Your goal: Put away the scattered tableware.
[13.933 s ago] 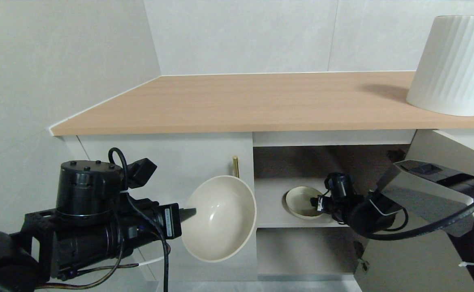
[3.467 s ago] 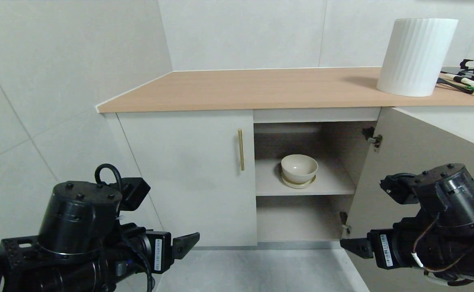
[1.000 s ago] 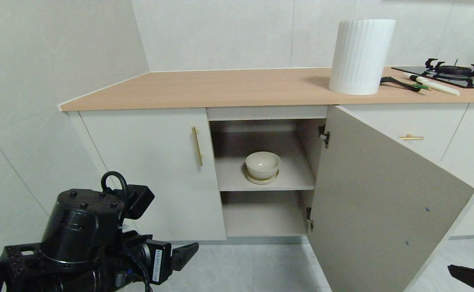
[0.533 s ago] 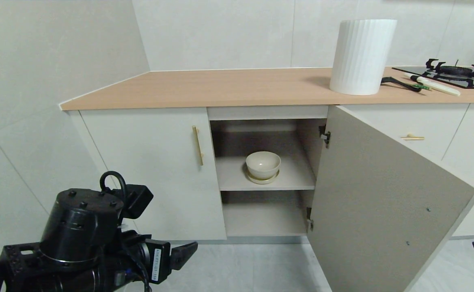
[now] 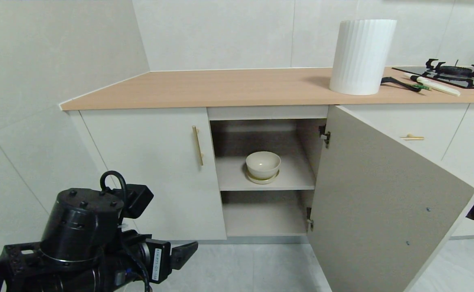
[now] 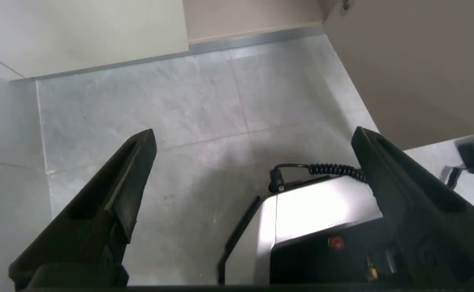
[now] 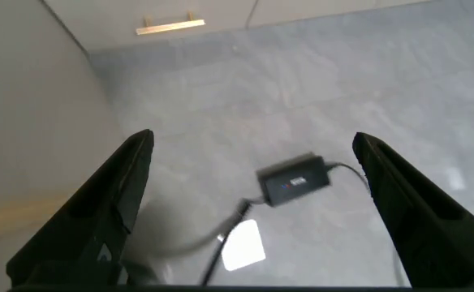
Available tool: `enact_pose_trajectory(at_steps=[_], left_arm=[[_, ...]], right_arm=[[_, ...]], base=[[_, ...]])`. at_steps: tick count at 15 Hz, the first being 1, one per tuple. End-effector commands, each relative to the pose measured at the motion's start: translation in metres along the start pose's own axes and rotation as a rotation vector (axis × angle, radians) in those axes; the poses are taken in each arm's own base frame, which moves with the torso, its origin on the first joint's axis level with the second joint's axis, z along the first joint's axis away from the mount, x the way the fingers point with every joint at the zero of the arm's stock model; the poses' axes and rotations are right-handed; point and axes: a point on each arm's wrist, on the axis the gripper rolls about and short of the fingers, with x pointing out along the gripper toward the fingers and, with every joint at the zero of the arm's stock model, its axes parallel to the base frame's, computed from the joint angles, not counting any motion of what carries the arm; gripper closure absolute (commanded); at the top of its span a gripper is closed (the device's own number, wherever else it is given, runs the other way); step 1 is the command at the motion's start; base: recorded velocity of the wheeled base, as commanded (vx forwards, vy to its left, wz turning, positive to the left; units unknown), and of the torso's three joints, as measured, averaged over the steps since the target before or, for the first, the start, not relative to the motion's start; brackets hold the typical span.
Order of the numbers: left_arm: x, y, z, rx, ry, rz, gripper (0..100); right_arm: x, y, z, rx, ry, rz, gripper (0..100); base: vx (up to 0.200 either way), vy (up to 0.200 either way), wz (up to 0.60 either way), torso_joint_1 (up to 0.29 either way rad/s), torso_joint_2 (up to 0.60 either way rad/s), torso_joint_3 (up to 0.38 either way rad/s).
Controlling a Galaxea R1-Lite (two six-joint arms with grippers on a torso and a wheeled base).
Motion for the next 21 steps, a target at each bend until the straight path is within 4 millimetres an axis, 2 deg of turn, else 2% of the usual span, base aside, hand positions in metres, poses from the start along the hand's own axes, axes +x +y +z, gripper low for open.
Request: enact_pose_trajectory(at_steps=[1, 3, 10, 11, 15, 16, 18, 19, 20, 21], left_arm=[[0.000, 0.000, 0.000, 0.000, 0.001, 0.000, 0], [0.000, 0.000, 0.000, 0.000, 0.000, -0.001, 0], [0.000, 0.000, 0.000, 0.000, 0.000, -0.001, 0], [-0.001, 0.000, 0.001, -0.005, -0.009, -0.004, 0], [-0.003, 0.000, 0.002, -0.015, -0.017, -0.008, 0], [-0.003, 0.000, 0.003, -0.015, -0.018, -0.008, 0], [-0.005, 0.000, 0.003, -0.015, -0.024, -0.012, 0], [-0.006, 0.000, 0.003, -0.014, -0.025, -0.012, 0], [-0.007, 0.000, 0.003, -0.015, -0.029, -0.014, 0], [-0.007, 0.000, 0.003, -0.016, -0.029, -0.014, 0]], right_arm=[[0.014, 0.005, 0.000, 0.006, 0.030, 0.030, 0], [0.013, 0.009, -0.001, 0.000, 0.027, 0.104, 0], [0.001, 0.045, -0.008, -0.005, 0.031, 0.256, 0], [-0.004, 0.057, -0.010, 0.010, 0.032, 0.304, 0], [-0.016, 0.082, -0.015, 0.003, 0.031, 0.415, 0], [-0.017, 0.083, -0.015, 0.003, 0.032, 0.420, 0], [-0.018, 0.103, -0.014, 0.005, 0.017, 0.506, 0], [-0.018, 0.106, -0.013, 0.000, 0.012, 0.514, 0], [-0.015, 0.126, -0.014, -0.035, -0.009, 0.566, 0], [-0.014, 0.131, -0.016, -0.044, -0.009, 0.576, 0]], base=[[0.000, 0.000, 0.00, 0.000, 0.00, 0.000], [0.000, 0.000, 0.00, 0.000, 0.00, 0.000], [0.000, 0.000, 0.00, 0.000, 0.00, 0.000], [0.000, 0.000, 0.00, 0.000, 0.00, 0.000], [0.000, 0.000, 0.00, 0.000, 0.00, 0.000], [0.000, 0.000, 0.00, 0.000, 0.00, 0.000], [0.000, 0.000, 0.00, 0.000, 0.00, 0.000], [0.000, 0.000, 0.00, 0.000, 0.00, 0.000], [0.000, 0.000, 0.00, 0.000, 0.00, 0.000], [0.000, 0.000, 0.00, 0.000, 0.00, 0.000]])
